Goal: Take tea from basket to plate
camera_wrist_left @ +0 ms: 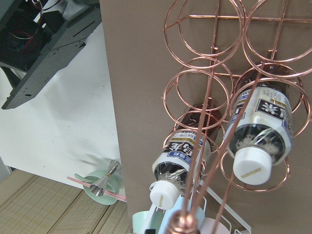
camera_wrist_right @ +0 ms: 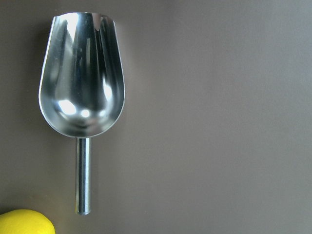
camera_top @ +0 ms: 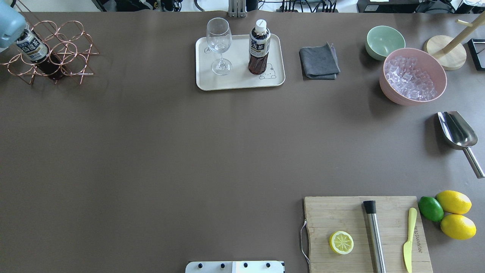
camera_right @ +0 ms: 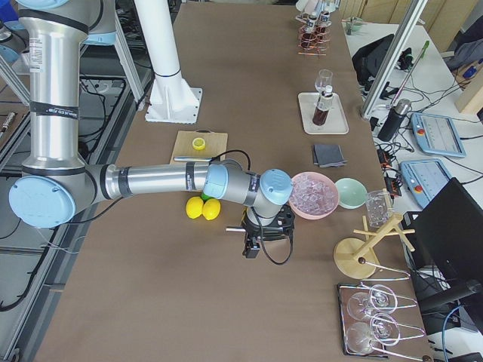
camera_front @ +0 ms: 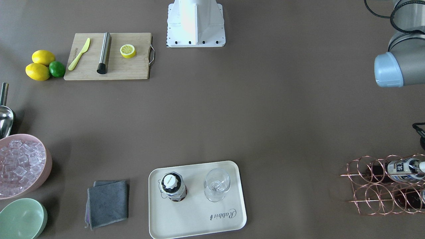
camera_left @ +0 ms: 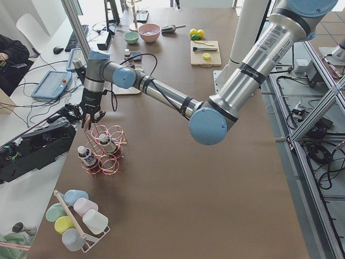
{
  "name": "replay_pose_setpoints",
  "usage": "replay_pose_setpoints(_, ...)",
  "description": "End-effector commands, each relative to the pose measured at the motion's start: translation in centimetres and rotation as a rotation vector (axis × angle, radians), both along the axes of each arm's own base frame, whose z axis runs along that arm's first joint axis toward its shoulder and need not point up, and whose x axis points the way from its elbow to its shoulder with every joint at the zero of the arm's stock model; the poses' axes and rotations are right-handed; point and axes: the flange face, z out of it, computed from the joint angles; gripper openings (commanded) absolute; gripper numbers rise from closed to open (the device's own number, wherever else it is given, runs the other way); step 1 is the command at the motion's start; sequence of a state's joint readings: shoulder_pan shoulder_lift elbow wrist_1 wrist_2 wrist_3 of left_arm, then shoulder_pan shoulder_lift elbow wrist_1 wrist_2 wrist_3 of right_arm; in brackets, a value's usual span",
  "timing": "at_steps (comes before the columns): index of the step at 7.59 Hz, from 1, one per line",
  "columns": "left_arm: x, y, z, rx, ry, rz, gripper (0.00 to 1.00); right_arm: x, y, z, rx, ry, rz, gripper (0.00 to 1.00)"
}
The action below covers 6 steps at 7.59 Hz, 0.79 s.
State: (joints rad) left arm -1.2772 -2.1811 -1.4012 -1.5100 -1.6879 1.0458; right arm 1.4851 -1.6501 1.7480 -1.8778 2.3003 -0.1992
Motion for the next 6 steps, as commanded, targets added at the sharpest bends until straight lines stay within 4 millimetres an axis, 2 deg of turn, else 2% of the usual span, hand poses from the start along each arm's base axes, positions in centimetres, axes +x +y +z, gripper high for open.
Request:
replay_pose_setpoints(1,-0.6,0.1,1.5,0.024,0.014,-0.013,0.98,-0.1,-1.2,0.2,-0.001,0.002,-0.001,1.00)
replay_pose_setpoints(2,-0.7,0.0,1.2,0.022,0.013,-0.013,0.98,-0.4,-1.4,0.1,-0.001,-0.006,-0.002,1.00)
replay_pose_setpoints(4,-1.2,-0.2,0.9,0.015,0.019,-0.018,0.98,-0.8,-3.1,-0.4,0.008,-0.027,-0.001,1.00)
replay_pose_setpoints(6,-1.2,-0.2,0.5,-0.006,0.045,-0.008,0.98,-1.6,-6.3,0.6,0.008,-0.028,-0.010,1.00)
